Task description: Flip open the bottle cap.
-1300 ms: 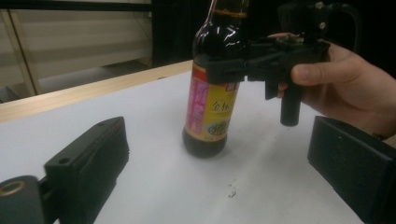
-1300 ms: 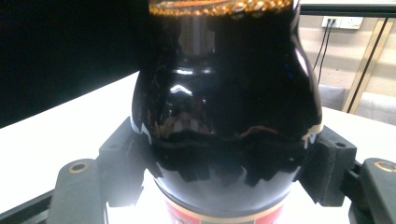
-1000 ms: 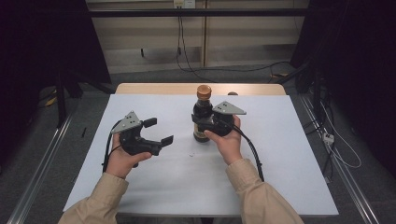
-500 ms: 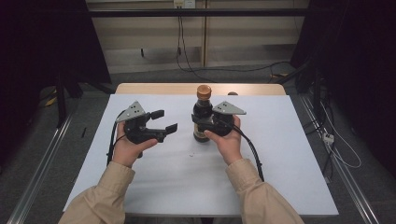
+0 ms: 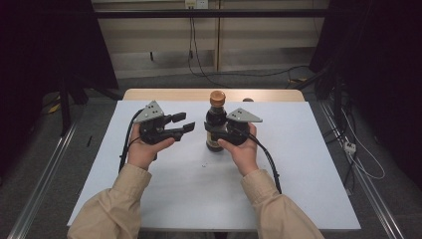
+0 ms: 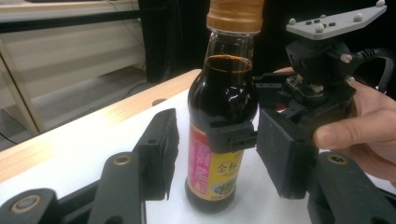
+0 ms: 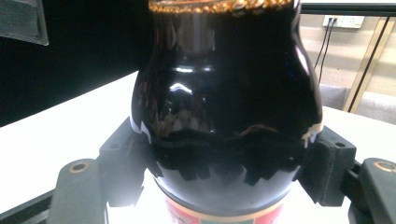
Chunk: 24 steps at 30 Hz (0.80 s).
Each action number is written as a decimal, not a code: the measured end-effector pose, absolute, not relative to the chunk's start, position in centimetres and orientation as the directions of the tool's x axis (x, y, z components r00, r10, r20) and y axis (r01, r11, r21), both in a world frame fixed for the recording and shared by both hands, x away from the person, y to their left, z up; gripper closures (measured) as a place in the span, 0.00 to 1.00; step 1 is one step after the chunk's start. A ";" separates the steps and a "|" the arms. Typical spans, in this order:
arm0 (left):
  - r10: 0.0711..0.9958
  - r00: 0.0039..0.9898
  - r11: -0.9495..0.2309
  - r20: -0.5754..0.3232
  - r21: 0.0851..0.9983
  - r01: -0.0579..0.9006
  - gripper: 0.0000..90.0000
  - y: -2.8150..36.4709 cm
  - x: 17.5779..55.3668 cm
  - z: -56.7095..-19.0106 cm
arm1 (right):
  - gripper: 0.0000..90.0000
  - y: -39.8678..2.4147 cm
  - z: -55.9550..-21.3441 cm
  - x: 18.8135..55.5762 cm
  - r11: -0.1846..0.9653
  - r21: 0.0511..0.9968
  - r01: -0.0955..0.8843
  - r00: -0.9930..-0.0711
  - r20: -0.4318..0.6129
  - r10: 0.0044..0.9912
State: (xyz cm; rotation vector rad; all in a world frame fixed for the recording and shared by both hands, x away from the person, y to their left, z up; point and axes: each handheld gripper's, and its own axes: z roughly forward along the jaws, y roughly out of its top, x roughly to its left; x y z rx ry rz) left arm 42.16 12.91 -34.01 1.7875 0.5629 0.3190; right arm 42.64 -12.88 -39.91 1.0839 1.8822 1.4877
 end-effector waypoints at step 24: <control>0.477 0.867 -0.213 -0.140 0.939 0.269 0.98 11.1 44.0 -31.9 | 0.30 -12.8 -40.0 42.6 0.087 0.958 0.272 -0.554 0.082 0.829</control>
